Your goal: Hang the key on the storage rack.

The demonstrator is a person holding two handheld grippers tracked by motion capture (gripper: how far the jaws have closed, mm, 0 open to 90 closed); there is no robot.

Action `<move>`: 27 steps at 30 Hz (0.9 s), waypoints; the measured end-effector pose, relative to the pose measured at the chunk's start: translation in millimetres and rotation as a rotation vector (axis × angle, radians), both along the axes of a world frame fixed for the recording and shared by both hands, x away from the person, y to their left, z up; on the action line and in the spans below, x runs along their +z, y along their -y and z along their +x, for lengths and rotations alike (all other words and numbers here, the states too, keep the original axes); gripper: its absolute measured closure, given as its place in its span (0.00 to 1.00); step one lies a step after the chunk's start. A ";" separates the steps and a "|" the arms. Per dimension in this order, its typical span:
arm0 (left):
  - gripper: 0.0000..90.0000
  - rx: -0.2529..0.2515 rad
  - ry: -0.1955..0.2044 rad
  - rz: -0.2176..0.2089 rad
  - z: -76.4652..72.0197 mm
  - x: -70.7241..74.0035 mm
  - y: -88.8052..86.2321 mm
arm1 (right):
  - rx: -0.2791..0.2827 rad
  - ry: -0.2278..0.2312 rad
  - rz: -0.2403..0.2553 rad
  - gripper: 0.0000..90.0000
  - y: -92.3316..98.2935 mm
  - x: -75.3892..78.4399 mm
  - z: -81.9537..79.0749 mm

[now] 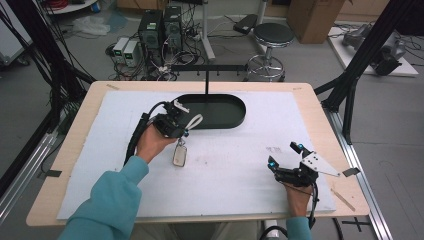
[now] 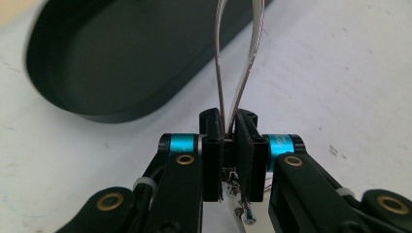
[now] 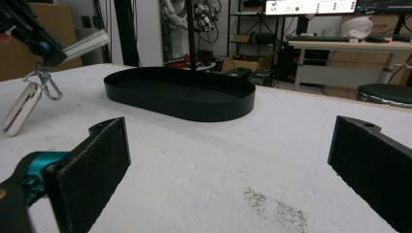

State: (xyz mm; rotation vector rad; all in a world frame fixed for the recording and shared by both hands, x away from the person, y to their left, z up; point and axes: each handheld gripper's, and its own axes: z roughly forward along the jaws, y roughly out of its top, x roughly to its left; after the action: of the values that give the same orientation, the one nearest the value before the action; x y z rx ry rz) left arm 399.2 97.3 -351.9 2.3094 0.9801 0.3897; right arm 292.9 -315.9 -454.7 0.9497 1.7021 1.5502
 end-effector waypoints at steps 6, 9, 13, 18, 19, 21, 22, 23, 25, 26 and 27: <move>0.91 0.042 0.108 -0.055 1.1 12.6 -14.0 | -0.001 0.000 0.000 0.01 0.0 0.0 0.0; 0.91 0.075 0.160 -0.069 1.2 16.7 -19.5 | 0.000 -0.001 0.000 0.01 -0.2 0.0 -0.2; 0.91 0.106 0.220 -0.096 2.5 21.6 -27.2 | 0.001 -0.008 0.002 0.01 -0.6 0.0 -0.8; 0.91 0.146 0.292 -0.143 7.3 29.2 -35.1 | 0.000 -0.001 0.003 0.01 0.1 0.0 0.1; 0.91 0.152 0.308 -0.151 9.1 31.4 -36.1 | -0.001 -0.004 0.006 0.01 0.1 0.0 -0.2; 0.91 0.166 0.337 -0.167 12.9 36.4 -37.4 | 0.002 -0.007 0.002 0.01 -0.6 0.0 -0.7; 0.91 0.174 0.351 -0.174 14.8 39.1 -38.0 | 0.001 -0.005 -0.001 0.01 -0.9 0.0 -0.7; 0.91 0.182 0.367 -0.182 16.7 41.2 -38.8 | 0.001 -0.005 -0.001 0.01 -0.9 0.0 -0.7; 0.91 0.206 0.402 -0.196 22.7 46.0 -40.2 | 0.001 -0.002 -0.001 0.01 -0.6 0.0 -0.5; 0.91 0.212 0.413 -0.199 24.2 47.3 -40.7 | 0.001 -0.003 0.000 0.01 -0.7 0.0 -0.6; 0.91 0.212 0.413 -0.199 24.2 47.3 -40.7 | 0.001 -0.003 0.000 0.01 -0.7 0.0 -0.6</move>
State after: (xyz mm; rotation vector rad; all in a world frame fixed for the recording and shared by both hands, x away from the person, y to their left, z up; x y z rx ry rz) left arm 423.4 138.0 -304.6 1.8519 1.0017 0.7827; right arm 292.3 -315.2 -454.8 0.9517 1.7047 1.5500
